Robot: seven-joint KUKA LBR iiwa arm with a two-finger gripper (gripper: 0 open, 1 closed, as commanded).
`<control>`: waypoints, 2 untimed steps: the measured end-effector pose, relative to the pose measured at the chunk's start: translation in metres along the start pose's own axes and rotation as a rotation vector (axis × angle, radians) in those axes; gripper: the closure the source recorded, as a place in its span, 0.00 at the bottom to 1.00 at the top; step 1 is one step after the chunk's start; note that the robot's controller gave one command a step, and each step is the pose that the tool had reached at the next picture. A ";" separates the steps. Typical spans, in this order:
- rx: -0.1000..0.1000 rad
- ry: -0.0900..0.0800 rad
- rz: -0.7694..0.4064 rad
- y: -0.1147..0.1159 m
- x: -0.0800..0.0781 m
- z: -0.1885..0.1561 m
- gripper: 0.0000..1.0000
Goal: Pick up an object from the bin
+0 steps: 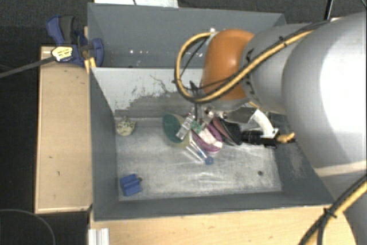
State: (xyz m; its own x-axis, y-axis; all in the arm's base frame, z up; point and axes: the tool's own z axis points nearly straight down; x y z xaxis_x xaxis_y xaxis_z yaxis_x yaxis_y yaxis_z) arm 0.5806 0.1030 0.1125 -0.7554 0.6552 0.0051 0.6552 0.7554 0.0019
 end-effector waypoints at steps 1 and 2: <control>0.001 -0.005 -0.007 0.000 0.000 -0.031 1.00; -0.001 -0.006 -0.013 0.000 0.001 -0.051 1.00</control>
Offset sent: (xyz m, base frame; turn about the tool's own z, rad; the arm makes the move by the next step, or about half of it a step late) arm 0.0000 -0.0002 0.0300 0.0000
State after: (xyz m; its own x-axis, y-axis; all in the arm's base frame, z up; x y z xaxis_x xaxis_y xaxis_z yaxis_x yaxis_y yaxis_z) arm 0.5806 0.1034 0.1631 -0.7636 0.6457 -0.0014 0.6457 0.7636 0.0024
